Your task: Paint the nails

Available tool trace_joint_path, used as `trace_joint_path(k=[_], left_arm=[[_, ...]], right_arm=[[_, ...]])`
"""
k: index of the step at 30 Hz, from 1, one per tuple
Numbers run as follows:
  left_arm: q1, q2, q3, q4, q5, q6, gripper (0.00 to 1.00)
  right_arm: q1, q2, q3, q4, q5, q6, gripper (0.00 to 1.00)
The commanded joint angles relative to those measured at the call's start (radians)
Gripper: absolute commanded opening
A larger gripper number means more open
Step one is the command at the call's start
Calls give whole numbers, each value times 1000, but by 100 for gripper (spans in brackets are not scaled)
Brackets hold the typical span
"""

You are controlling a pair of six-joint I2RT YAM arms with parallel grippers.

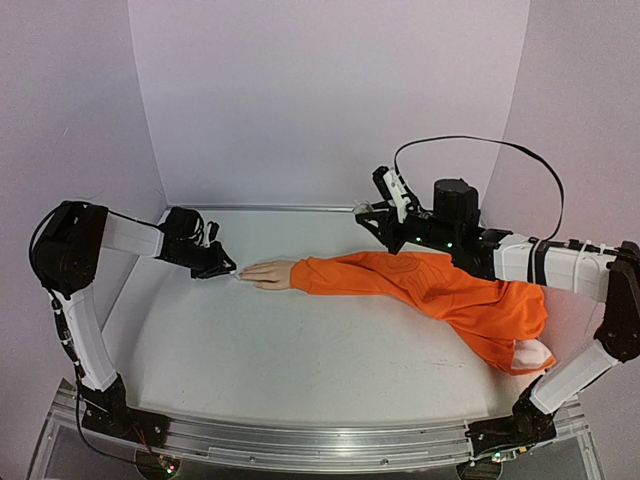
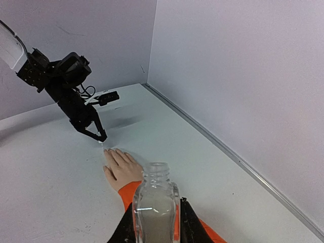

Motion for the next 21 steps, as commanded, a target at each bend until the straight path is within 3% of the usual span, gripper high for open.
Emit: trace_joint_path(k=[1, 8, 15, 21], left_arm=[[6, -6, 45, 38, -16, 19, 0], [14, -64, 1, 38, -68, 26, 0], [14, -106, -13, 43, -12, 26, 0], [13, -55, 30, 47, 40, 4, 0]], right_arm=[[-5, 0, 30, 68, -20, 16, 0], [-5, 0, 30, 67, -23, 17, 0], [-5, 6, 31, 69, -31, 18, 0], [-4, 1, 30, 70, -34, 20, 0]])
